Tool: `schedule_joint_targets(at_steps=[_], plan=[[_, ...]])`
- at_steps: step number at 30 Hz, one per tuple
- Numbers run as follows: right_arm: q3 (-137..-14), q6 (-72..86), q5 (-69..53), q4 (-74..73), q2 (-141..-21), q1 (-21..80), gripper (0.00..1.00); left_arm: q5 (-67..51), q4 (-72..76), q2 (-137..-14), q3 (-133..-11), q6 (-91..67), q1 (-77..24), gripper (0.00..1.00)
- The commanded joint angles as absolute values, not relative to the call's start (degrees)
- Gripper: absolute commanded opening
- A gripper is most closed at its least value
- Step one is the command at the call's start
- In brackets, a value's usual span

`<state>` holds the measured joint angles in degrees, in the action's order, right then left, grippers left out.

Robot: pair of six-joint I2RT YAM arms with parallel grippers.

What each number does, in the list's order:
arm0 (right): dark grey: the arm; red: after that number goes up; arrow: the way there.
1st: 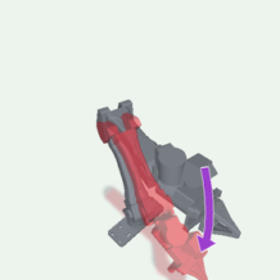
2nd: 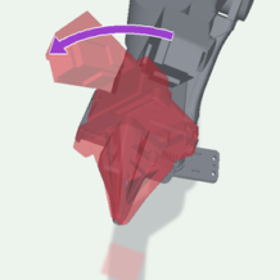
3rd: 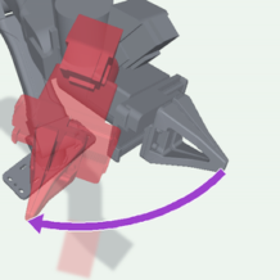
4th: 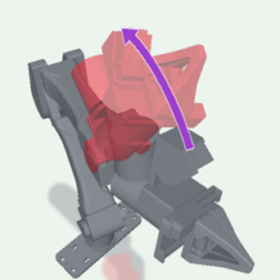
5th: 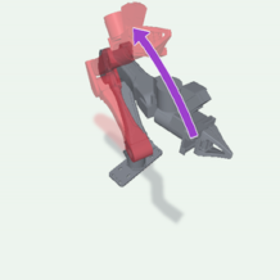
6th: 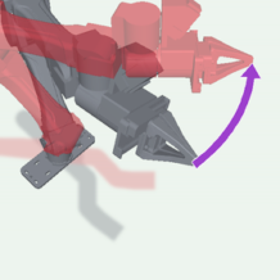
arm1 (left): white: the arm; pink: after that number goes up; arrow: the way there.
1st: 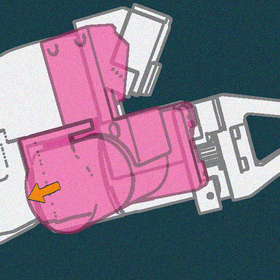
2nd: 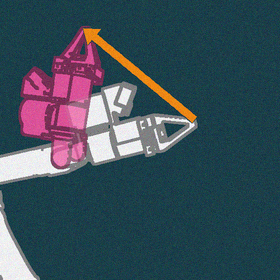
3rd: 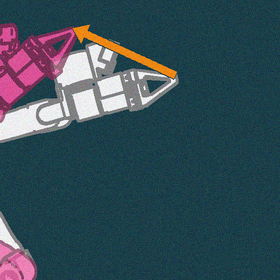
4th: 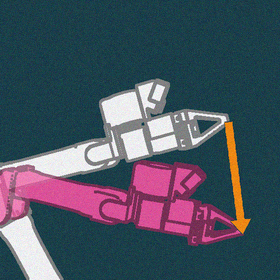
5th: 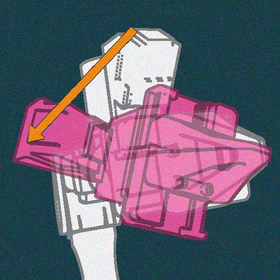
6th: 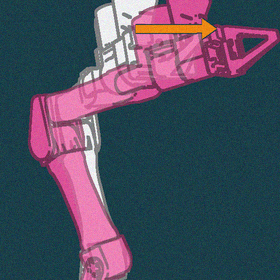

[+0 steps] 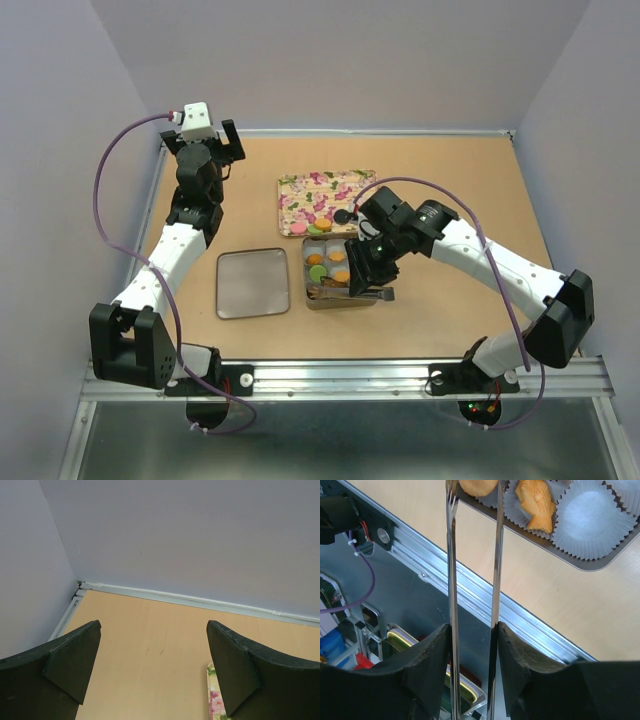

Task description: Pack the cookies

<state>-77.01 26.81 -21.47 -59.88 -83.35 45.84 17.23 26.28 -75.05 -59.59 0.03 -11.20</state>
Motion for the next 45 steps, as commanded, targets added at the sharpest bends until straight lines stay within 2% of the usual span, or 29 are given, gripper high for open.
schedule_joint_targets(at_steps=[1, 4, 11, 16, 27, 33, 45], plan=[[-79.4, 26.2, -22.5, -59.2, -81.5, 46.1, 0.47, 18.2, 28.5, -73.0, -59.8, 1.1, -11.5, 0.99], [-79.0, 26.1, -22.0, -59.2, -81.7, 46.1, 0.47, 18.2, 28.4, -73.0, -59.8, 1.0, -11.4, 0.99], [-80.3, 26.1, -17.9, -59.7, -82.0, 46.1, 0.56, 18.1, 28.4, -73.3, -59.8, 1.0, -11.6, 0.99], [-83.9, 26.1, -15.0, -60.5, -83.0, 46.1, 0.57, 18.1, 28.5, -73.3, -59.8, 1.0, -11.6, 0.99], [-104.4, 21.8, -10.8, -67.2, -91.5, 46.1, 0.57, 18.1, 28.4, -73.1, -59.8, 0.9, -11.7, 0.99], [-112.0, 20.0, -1.9, -69.7, -99.2, 45.7, 0.57, 18.3, 28.5, -72.8, -59.7, 1.1, -11.8, 0.99], [-124.7, 19.9, 7.9, -69.9, -110.6, 37.3, 0.57, 17.8, 28.4, -73.2, -59.8, 0.7, -12.0, 0.99]])
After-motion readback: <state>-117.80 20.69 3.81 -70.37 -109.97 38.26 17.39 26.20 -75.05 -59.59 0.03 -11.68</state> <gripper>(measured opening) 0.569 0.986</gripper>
